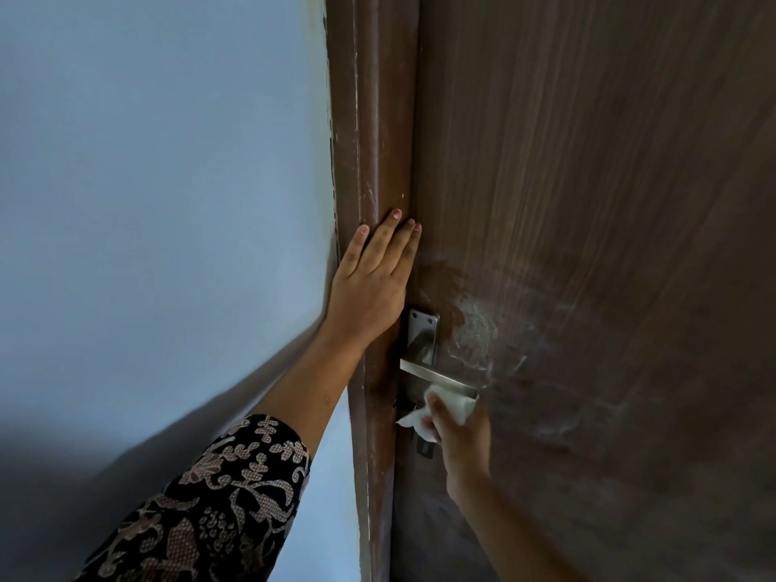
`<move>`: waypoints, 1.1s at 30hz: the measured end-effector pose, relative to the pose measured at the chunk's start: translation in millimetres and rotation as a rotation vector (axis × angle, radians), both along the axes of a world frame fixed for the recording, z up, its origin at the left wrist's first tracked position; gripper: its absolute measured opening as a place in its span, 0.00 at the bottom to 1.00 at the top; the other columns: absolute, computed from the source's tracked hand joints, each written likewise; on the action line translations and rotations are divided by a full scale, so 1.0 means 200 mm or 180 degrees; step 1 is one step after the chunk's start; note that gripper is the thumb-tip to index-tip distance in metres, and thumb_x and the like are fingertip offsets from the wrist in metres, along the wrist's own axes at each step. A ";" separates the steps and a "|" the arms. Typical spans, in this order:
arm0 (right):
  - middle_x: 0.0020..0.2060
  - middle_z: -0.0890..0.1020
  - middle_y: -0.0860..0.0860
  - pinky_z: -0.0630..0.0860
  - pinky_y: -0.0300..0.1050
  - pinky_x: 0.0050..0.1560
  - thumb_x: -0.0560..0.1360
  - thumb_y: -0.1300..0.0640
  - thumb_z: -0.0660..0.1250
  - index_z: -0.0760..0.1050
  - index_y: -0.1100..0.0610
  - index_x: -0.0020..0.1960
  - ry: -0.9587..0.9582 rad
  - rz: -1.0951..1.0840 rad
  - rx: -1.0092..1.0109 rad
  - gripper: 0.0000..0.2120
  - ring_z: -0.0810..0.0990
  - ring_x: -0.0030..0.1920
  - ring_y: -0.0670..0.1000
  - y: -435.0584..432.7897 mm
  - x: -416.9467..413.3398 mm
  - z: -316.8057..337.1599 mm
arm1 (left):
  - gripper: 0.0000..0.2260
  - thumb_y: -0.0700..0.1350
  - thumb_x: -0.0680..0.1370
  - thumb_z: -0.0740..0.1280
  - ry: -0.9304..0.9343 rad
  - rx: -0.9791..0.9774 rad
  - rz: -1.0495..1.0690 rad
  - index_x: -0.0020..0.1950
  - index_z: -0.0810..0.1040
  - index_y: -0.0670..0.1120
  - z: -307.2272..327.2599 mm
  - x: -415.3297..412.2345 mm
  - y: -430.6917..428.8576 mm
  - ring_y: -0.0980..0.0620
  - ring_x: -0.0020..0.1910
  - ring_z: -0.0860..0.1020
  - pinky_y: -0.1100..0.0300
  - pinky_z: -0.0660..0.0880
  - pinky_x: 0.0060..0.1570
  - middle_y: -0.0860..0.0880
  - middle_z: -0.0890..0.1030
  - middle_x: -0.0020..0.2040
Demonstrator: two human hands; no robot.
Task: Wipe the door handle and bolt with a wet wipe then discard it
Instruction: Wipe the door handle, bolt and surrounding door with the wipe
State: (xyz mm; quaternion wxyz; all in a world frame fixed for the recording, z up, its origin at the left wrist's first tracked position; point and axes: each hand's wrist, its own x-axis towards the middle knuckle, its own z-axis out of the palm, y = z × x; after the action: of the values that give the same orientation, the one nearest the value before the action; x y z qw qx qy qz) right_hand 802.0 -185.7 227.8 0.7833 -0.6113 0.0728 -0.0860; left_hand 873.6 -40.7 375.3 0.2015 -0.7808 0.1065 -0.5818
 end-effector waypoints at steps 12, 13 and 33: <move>0.62 0.76 0.56 0.71 0.50 0.64 0.77 0.61 0.65 0.67 0.59 0.69 -0.0547 0.0246 -0.1255 0.21 0.74 0.61 0.52 0.08 0.12 -0.03 | 0.21 0.45 0.79 0.54 0.0037 0.0026 0.0008 0.71 0.70 0.46 0.00 0.01 0.01 0.50 0.71 0.68 0.51 0.52 0.72 0.51 0.74 0.69; 0.59 0.77 0.57 0.73 0.52 0.62 0.77 0.61 0.65 0.69 0.62 0.66 -0.0632 0.0278 -0.1637 0.18 0.76 0.59 0.54 0.07 0.12 -0.05 | 0.21 0.45 0.79 0.53 0.0034 0.0028 0.0012 0.71 0.70 0.46 0.00 0.01 0.01 0.50 0.71 0.68 0.50 0.52 0.72 0.51 0.74 0.69; 0.51 0.82 0.57 0.78 0.54 0.45 0.60 0.58 0.76 0.76 0.61 0.62 -0.0682 -0.0103 -0.5719 0.31 0.83 0.46 0.58 0.15 0.10 -0.01 | 0.20 0.45 0.78 0.58 -0.0025 0.0070 -0.0022 0.69 0.72 0.47 0.01 0.00 0.01 0.50 0.70 0.69 0.51 0.54 0.71 0.51 0.75 0.68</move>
State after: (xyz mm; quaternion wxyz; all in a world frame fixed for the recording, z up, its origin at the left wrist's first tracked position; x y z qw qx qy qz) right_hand 822.6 -155.2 225.3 0.0122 -0.9802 -0.0865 -0.1779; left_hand 873.7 -39.1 376.4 0.2085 -0.7759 0.1148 -0.5843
